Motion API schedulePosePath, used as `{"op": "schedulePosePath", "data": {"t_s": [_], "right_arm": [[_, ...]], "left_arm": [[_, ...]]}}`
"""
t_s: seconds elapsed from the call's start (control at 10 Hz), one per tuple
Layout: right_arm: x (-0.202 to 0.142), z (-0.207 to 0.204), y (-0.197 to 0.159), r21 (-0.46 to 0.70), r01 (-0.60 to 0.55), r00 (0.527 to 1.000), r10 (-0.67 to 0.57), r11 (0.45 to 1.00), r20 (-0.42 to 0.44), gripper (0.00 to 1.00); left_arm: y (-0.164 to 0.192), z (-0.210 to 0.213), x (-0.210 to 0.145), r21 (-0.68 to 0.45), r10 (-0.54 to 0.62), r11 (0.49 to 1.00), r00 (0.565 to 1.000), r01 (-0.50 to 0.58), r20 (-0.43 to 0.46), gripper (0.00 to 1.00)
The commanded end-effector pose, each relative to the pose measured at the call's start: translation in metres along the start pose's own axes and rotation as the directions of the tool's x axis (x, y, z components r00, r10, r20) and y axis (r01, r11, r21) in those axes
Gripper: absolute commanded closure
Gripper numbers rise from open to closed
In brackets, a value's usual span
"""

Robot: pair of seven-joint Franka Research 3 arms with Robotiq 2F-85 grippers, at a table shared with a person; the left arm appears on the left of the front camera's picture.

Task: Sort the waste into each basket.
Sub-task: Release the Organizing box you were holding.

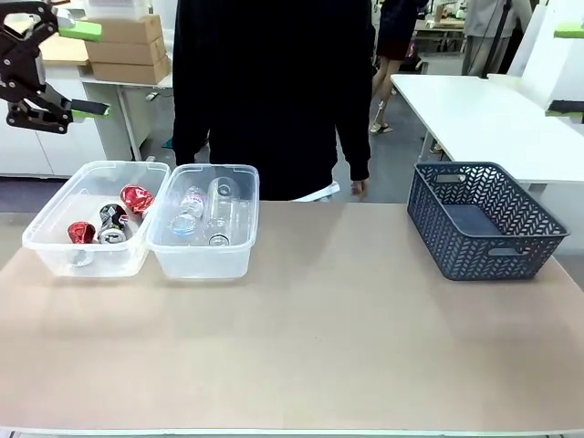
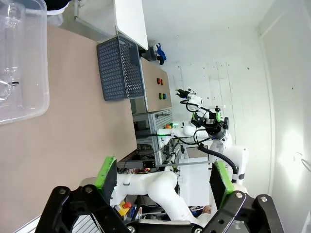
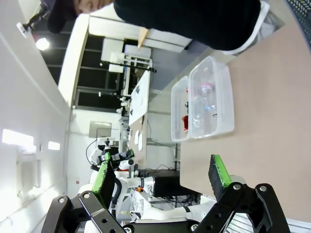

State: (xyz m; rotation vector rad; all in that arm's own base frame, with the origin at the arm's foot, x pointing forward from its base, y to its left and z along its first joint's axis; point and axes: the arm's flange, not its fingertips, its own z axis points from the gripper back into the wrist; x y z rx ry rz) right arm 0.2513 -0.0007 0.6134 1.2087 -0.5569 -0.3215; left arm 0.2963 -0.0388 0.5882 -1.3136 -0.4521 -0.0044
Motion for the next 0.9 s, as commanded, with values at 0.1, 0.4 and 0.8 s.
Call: {"op": "schedulePosePath", "data": {"t_s": [0.1, 0.4, 0.8], "right_arm": [[0.003, -0.0009, 0.0013, 0.029, -0.007, 1.0, 0.007, 1.0, -0.001, 0.0], [0.003, -0.0009, 0.0013, 0.029, -0.007, 1.0, 0.007, 1.0, -0.001, 0.0], [0.003, -0.0009, 0.0013, 0.029, -0.007, 1.0, 0.007, 1.0, -0.001, 0.0]], "left_arm": [[-0.0008, -0.0028, 0.0006, -0.024, -0.021, 0.999, 1.0, 0.021, 0.006, 0.0], [-0.0008, -0.0028, 0.0006, -0.024, -0.021, 0.999, 1.0, 0.021, 0.006, 0.0], [-0.0008, -0.0028, 0.0006, -0.024, -0.021, 0.999, 1.0, 0.021, 0.006, 0.0]]}}
